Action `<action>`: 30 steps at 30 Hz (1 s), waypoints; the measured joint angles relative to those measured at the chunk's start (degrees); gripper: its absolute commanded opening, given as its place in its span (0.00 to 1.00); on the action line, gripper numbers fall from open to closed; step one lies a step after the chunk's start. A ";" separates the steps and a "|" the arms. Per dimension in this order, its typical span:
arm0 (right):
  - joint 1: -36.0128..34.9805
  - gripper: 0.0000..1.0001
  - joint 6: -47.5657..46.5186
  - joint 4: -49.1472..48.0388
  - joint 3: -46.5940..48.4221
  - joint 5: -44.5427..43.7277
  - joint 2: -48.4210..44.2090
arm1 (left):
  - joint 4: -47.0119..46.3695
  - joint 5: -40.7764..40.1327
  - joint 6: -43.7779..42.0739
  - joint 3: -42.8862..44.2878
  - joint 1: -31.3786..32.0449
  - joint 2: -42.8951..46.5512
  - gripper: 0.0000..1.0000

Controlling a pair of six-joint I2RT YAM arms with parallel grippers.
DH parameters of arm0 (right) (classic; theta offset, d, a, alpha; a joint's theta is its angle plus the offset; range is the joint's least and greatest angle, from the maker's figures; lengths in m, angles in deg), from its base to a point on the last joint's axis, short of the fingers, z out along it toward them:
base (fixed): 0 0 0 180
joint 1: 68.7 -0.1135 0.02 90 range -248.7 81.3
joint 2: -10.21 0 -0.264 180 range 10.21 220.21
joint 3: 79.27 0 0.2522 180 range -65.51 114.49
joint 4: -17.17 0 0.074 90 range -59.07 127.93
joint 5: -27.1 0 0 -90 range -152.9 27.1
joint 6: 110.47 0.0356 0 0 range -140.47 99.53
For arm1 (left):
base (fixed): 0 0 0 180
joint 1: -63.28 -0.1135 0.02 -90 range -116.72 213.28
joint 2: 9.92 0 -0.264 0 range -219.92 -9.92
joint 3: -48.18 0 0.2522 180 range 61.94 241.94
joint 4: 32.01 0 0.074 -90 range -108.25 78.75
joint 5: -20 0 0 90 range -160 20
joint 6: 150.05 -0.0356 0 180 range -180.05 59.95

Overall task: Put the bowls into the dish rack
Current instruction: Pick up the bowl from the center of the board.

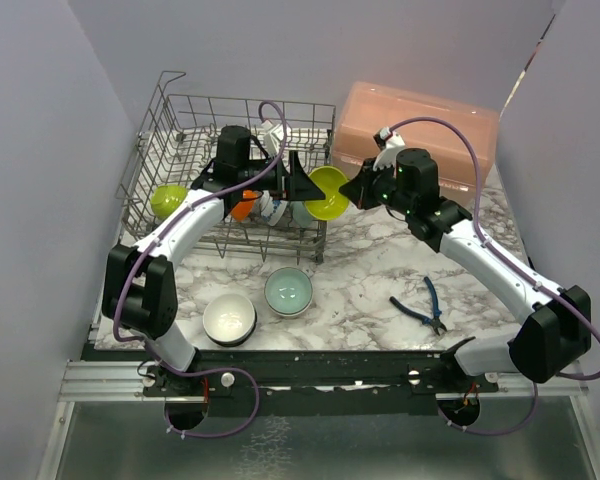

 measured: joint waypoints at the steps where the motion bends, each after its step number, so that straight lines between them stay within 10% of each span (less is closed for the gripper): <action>1: 0.00 0.00 0.04 -0.02 0.00 0.37 0.00 | 0.00 0.17 0.02 0.00 0.15 0.00 0.75; 10: 0.00 0.00 0.00 0.20 0.00 0.81 0.66 | -1.03 2.56 1.05 0.00 0.83 -0.87 0.33; 15: 0.00 0.18 0.02 0.20 0.04 0.87 0.98 | -1.03 2.60 1.07 0.00 0.83 -1.09 0.01; 30: 0.00 0.75 1.22 -0.37 -0.04 2.49 1.03 | -1.20 0.37 1.07 -0.48 -3.23 -1.18 0.00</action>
